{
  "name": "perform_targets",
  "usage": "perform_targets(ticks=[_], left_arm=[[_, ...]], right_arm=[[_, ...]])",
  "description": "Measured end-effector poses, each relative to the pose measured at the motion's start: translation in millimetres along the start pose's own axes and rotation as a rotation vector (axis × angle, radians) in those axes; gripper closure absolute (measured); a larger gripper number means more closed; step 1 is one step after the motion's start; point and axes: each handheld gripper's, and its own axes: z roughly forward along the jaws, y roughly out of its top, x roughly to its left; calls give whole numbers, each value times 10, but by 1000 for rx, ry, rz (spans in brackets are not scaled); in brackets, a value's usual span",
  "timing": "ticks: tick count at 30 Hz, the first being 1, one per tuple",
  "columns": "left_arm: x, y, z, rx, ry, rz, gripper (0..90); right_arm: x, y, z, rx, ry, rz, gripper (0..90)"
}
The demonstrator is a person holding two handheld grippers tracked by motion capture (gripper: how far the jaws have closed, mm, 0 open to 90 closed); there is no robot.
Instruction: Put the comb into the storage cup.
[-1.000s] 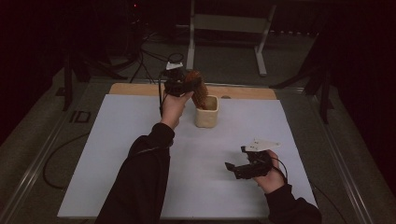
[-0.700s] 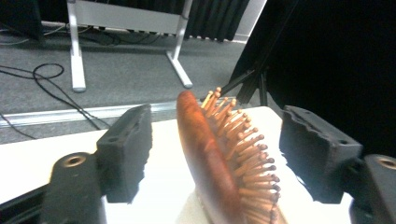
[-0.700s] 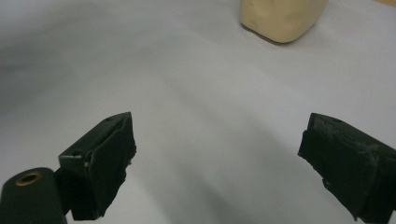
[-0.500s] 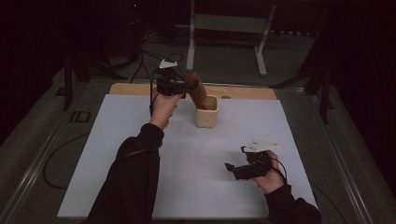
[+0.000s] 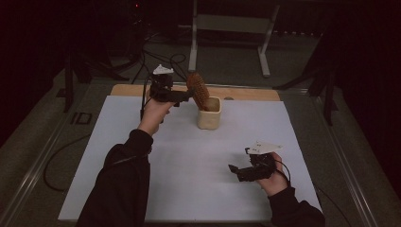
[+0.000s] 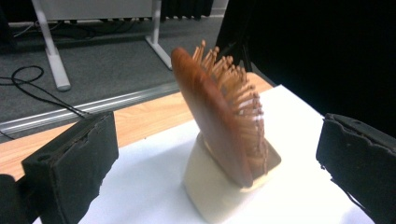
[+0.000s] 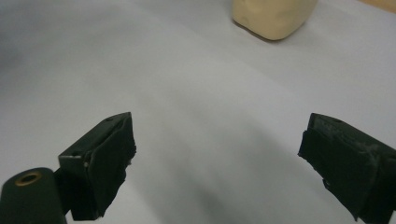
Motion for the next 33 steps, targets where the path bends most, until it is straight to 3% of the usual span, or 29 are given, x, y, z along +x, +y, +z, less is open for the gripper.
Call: perform_targets(ticks=[3, 7, 9, 20, 33], left_arm=[[7, -29, -54, 6, -10, 29, 0], [2, -76, -110, 22, -59, 66, 0], [-18, -104, -142, 34, -59, 95, 0], [-11, -299, -387, 54, -106, 116, 0], [2, -630, -658, 86, -98, 170, 0]], right_arm=[[5, -7, 12, -6, 0, -4, 94], [19, -8, 15, -1, 0, -14, 94], [17, -10, 15, 0, 0, -9, 94], [22, -14, 18, 0, 8, -4, 93], [38, -19, 21, -6, 11, -11, 94]])
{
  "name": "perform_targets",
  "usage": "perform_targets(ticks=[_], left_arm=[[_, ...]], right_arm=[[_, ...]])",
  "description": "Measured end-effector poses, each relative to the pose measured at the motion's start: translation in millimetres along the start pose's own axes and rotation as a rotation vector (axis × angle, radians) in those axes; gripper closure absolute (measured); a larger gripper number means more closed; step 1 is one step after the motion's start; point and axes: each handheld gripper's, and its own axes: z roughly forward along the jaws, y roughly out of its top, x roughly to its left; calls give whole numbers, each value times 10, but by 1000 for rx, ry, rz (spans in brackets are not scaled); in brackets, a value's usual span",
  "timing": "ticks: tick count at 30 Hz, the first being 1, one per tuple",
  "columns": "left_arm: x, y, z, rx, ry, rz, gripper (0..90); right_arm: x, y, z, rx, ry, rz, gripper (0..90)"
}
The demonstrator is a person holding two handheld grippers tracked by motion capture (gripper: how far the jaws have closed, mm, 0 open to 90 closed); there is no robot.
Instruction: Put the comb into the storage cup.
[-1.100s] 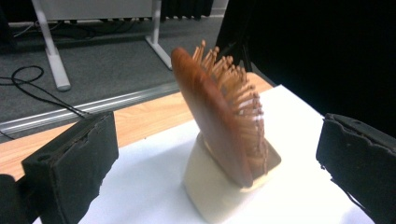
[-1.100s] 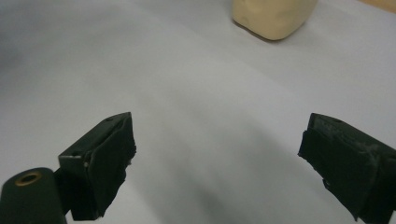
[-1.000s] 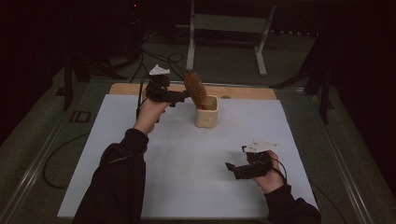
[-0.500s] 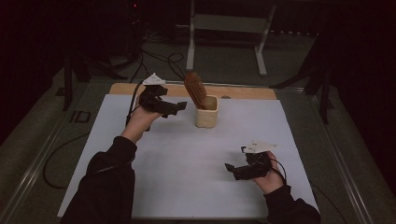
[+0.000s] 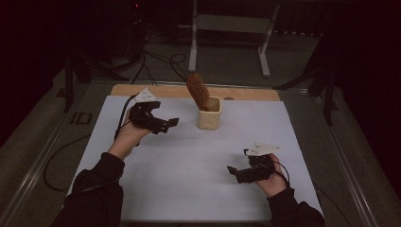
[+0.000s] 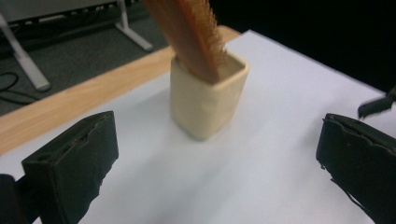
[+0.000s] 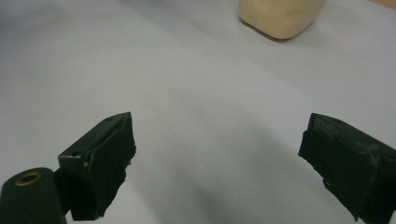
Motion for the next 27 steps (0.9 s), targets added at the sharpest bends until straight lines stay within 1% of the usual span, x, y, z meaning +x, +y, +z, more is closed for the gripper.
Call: perform_targets(ticks=[1, 2, 6, 7, 8, 9, 10, 12, 14, 15, 19, 21, 24, 25, 27], left_arm=[[0, -34, -15, -1, 4, 0, 0], [0, -69, -27, -3, -1, -4, 0], [-11, -204, -61, 19, 2, 2, 0], [-11, -204, -61, 19, 2, 2, 0], [-19, -273, -84, 24, -1, 1, 0], [-23, -307, -99, 22, 2, 2, 0], [-27, -344, -115, 16, -3, 2, 0], [-37, -417, -144, 20, -3, -2, 0], [-46, -494, -177, 26, -12, -3, 0], [-52, -535, -196, 24, -7, -1, 0], [-62, -705, -278, 29, -10, -9, 0], [-72, -794, -324, 19, -21, -19, 0], [-99, -924, -375, 35, -9, -12, 0], [-104, -965, -394, 34, -14, -18, 0], [-118, -1039, -435, 34, -9, -17, 0]], right_arm=[[0, 0, 0, 0, 0, 0, 94], [1, 0, 2, 1, 1, 2, 94], [6, 3, 4, 1, 1, -3, 94], [4, 3, 4, 4, 3, -1, 94], [4, 2, 6, 6, 3, 1, 94], [3, 2, 7, 5, 1, -2, 94], [4, 3, 6, 5, 1, -2, 94], [6, 2, 5, 6, 2, -2, 94], [4, 1, 8, 6, 3, -1, 94], [10, 1, 9, 7, 3, 0, 93], [12, 0, 15, 8, 4, -5, 94], [19, 2, 15, 4, 5, -11, 94], [24, 4, 15, -1, 5, -20, 94], [24, 4, 15, -2, 5, -17, 94], [27, 5, 14, -2, 4, -20, 94]])
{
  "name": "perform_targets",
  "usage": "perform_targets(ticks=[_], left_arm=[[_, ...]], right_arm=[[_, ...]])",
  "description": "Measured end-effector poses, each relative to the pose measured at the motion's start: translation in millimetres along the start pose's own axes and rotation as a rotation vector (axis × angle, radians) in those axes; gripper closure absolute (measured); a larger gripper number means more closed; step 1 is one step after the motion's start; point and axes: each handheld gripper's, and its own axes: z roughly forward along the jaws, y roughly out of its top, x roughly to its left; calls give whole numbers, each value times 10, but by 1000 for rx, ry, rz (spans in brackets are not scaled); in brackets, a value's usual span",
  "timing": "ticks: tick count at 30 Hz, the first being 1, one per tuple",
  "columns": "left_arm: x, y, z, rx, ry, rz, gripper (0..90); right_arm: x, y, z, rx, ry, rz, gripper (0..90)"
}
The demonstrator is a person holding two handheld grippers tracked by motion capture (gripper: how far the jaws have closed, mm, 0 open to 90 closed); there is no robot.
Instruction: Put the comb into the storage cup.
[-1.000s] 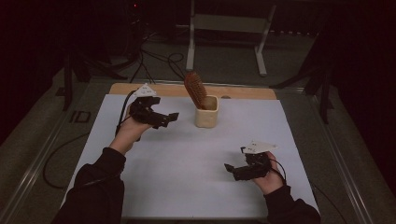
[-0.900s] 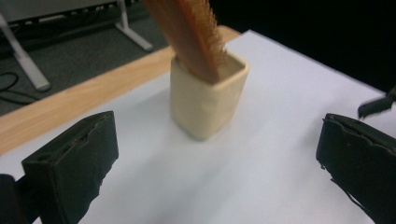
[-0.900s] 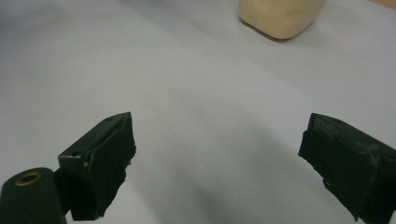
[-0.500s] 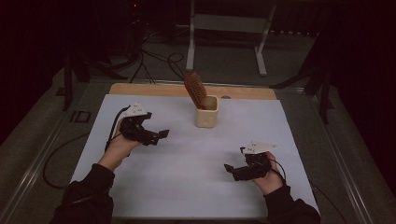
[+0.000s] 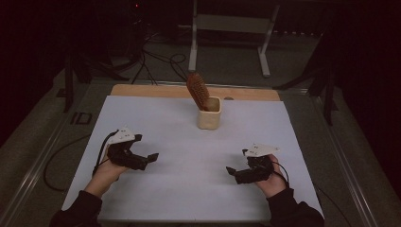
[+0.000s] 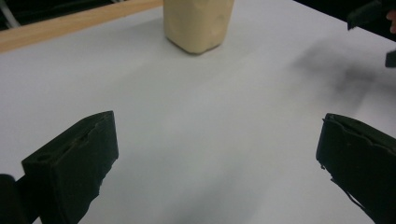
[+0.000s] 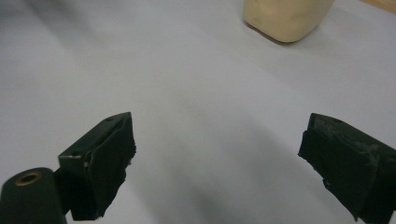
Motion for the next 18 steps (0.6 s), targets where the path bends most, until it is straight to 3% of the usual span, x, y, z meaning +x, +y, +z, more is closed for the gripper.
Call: perform_targets(ticks=[12, 18], left_arm=[[-69, -399, -182, 3, 30, 11, 0], [-77, -613, -239, 7, 22, -8, 0]], right_arm=[[4, -51, -19, -1, -3, -2, 94], [16, -107, -32, -9, 13, -11, 94]])
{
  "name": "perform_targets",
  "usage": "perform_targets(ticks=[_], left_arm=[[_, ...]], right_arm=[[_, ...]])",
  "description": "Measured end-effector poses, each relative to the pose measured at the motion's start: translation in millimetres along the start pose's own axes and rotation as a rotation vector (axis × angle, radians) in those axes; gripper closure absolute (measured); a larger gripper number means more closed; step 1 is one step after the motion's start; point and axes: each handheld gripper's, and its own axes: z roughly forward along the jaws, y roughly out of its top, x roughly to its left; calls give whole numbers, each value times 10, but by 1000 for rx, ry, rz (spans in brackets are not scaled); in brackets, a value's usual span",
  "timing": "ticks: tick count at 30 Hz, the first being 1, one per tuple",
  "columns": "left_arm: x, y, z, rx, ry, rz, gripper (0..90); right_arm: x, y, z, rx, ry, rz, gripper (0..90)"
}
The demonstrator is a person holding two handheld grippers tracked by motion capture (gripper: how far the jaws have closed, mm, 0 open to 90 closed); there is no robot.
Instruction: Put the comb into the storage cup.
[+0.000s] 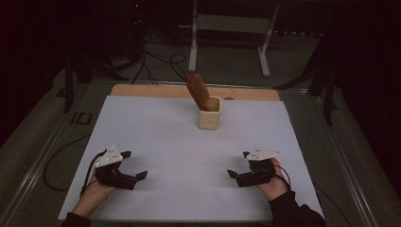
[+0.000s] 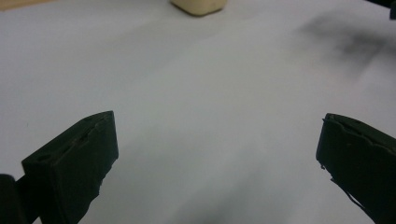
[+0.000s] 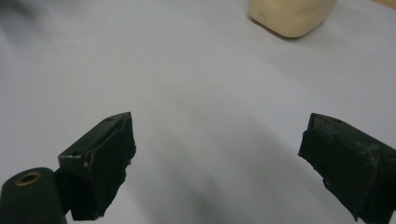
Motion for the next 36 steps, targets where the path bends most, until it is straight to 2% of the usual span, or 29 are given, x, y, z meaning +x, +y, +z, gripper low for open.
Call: perform_targets(ticks=[3, 12, 15, 19, 22, 25, 27, 30, 32, 33, 34, 35, 36], left_arm=[[15, -104, -17, 9, -3, -19, 0], [62, -311, -87, 44, 50, -16, 0], [69, -381, -119, 57, 55, -22, 0], [99, -448, -203, 46, 78, -51, 0], [109, -470, -248, 41, 93, -58, 0], [129, -494, -304, 24, 112, -69, 0], [136, -505, -334, 20, 127, -62, 0], [137, -507, -333, 16, 129, -66, 0], [123, -505, -304, 13, 121, -66, 0], [117, -503, -293, 14, 120, -62, 0], [107, -501, -285, 16, 118, -64, 0], [102, -500, -278, 19, 118, -59, 0], [97, -499, -272, 24, 120, -57, 0]], right_arm=[[-15, -33, -10, -3, -5, -2, 94], [-12, -148, -40, -4, 1, -9, 94], [-3, -174, -43, 1, 2, -10, 94], [-13, -204, -43, 3, 0, -2, 94], [-15, -210, -45, 1, 4, -4, 94], [-4, -213, -36, -9, 11, -18, 94], [9, -219, -29, -35, 6, -51, 94], [11, -222, -25, -44, 7, -56, 94], [9, -215, -13, -17, 3, -52, 99], [-10, -203, -11, 9, 24, -28, 128], [-42, -196, -3, 30, 67, -7, 135], [-64, -197, 4, 36, 93, 5, 135], [-70, -204, 3, 26, 85, 10, 125]])
